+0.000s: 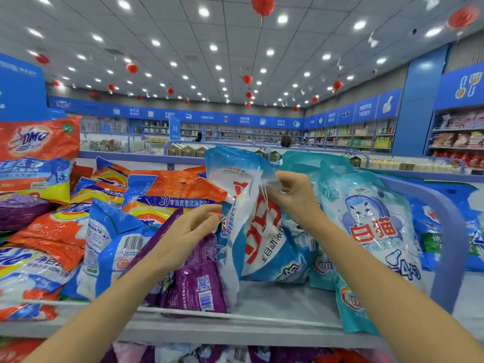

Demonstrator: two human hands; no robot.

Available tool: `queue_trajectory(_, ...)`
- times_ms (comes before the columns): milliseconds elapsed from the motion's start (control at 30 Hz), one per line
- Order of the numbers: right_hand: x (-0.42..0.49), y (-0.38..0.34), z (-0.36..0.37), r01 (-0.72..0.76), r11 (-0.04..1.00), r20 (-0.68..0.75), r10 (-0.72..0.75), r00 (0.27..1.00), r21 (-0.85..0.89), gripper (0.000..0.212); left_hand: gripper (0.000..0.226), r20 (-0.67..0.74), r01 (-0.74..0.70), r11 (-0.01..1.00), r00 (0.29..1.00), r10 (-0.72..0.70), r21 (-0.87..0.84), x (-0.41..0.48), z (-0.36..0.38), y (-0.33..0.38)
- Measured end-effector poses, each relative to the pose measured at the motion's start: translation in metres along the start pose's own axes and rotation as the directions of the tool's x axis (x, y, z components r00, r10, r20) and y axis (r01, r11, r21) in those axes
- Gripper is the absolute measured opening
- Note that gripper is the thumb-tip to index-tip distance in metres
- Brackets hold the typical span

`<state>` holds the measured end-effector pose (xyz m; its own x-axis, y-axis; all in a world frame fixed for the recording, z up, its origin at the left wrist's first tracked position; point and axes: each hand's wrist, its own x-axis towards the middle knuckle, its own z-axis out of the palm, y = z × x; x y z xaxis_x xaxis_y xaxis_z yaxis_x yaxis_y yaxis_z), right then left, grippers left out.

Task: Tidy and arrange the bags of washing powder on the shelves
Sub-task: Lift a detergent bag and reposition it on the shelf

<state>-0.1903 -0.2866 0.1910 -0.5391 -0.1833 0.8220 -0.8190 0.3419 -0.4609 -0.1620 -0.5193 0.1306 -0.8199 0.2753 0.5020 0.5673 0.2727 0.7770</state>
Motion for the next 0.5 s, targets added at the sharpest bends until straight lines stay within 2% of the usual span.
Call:
queue_trajectory(133,0.003,-0.003,0.002,-0.060,0.997,-0.149,0.068,0.986,0.059,0.044,0.059,0.053,-0.041,0.997,0.998,0.038,0.068,-0.013,0.008,-0.009)
queue_trajectory(200,0.004,-0.002,-0.001,-0.086,0.991,-0.244,0.109,0.964,0.104,0.040,0.073,0.105,-0.098,0.988,0.991,0.086,0.118,-0.019,0.010,-0.017)
queue_trajectory(300,0.005,0.001,-0.008,-0.119,0.965,-0.373,0.202,0.905,0.233,0.017,0.082,0.152,-0.179,0.975,0.976,0.158,0.131,-0.024,0.010,-0.024)
queue_trajectory(400,0.006,0.000,-0.005,-0.126,0.923,-0.425,0.285,0.859,0.363,0.030,0.103,0.125,-0.276,0.920,0.960,0.250,0.278,-0.024,0.007,-0.025)
queue_trajectory(467,0.005,-0.001,-0.002,-0.127,0.889,-0.454,0.343,0.823,0.440,0.031,0.095,0.017,-0.320,0.896,0.944,0.331,0.309,-0.023,0.007,-0.022)
queue_trajectory(500,0.004,-0.002,-0.001,-0.134,0.870,-0.463,0.377,0.803,0.475,0.027,0.077,-0.079,-0.331,0.900,0.927,0.366,0.284,-0.021,0.007,-0.021)
